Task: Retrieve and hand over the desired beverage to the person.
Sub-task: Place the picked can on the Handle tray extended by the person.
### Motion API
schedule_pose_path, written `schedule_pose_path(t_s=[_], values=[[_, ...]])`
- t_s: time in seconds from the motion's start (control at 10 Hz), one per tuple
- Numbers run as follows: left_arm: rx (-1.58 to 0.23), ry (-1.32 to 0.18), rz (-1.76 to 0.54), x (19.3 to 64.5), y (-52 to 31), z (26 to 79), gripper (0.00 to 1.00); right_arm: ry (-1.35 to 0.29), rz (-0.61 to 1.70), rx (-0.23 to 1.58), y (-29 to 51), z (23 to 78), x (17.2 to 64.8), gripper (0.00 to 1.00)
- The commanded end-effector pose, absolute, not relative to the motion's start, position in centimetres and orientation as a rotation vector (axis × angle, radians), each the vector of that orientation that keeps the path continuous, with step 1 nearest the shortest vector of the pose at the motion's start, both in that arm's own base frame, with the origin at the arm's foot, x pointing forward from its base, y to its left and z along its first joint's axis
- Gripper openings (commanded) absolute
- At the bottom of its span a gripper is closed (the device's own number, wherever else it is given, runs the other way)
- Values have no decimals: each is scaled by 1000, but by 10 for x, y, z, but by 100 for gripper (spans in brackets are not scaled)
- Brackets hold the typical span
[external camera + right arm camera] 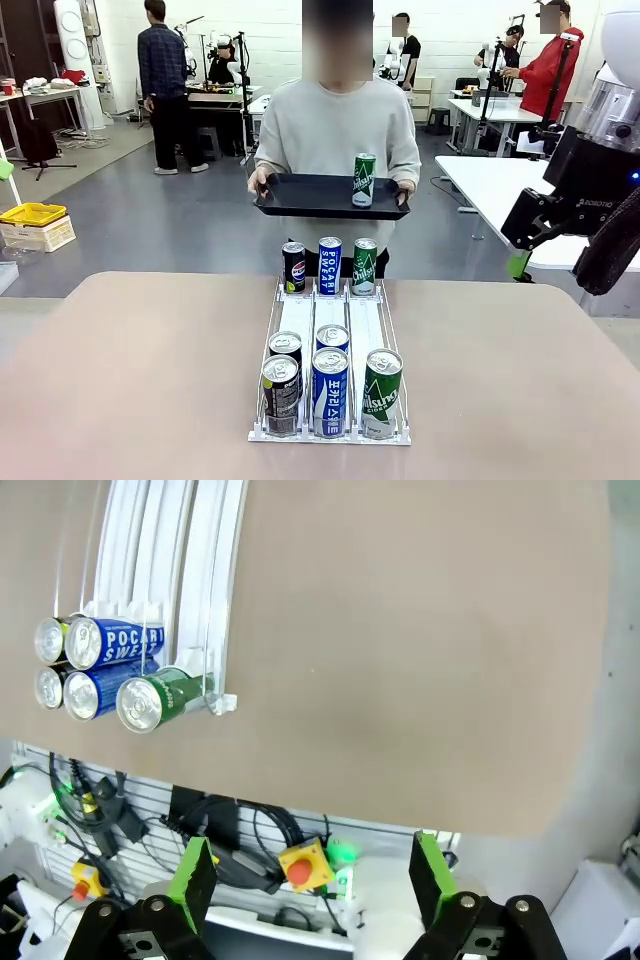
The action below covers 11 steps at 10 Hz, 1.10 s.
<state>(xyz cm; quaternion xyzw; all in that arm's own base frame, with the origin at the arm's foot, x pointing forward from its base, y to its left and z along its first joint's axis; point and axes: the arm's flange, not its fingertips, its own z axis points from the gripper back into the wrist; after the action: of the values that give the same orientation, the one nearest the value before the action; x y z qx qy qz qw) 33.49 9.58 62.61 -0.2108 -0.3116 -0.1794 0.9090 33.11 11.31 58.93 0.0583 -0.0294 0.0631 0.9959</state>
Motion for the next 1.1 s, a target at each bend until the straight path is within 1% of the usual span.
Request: schedule_pose_path(t_s=[0.0, 0.4, 0.5, 0.7, 0.8, 0.9, 1.0], values=[[-444, -661, -379, 336, 97, 626, 100, -48, 129, 109, 113, 592, 334, 100], [-444, -661, -379, 336, 97, 626, 100, -59, 126, 117, 113, 589, 331, 100], [-444, -661, -379, 336, 97, 626, 100, -54, 296, 196, 89, 610, 313, 100], [-444, -661, -379, 336, 97, 626, 100, -259, 422, 451, 12, 666, 298, 100], [-444, -661, -379, 336, 97, 626, 100, -380, 458, 579, -23, 683, 297, 100], [-444, -661, -379, 336, 97, 626, 100, -471, 485, 666, -55, 693, 297, 100], [-444, -661, -379, 336, 97, 626, 100, -497, 523, 761, -81, 698, 297, 100]])
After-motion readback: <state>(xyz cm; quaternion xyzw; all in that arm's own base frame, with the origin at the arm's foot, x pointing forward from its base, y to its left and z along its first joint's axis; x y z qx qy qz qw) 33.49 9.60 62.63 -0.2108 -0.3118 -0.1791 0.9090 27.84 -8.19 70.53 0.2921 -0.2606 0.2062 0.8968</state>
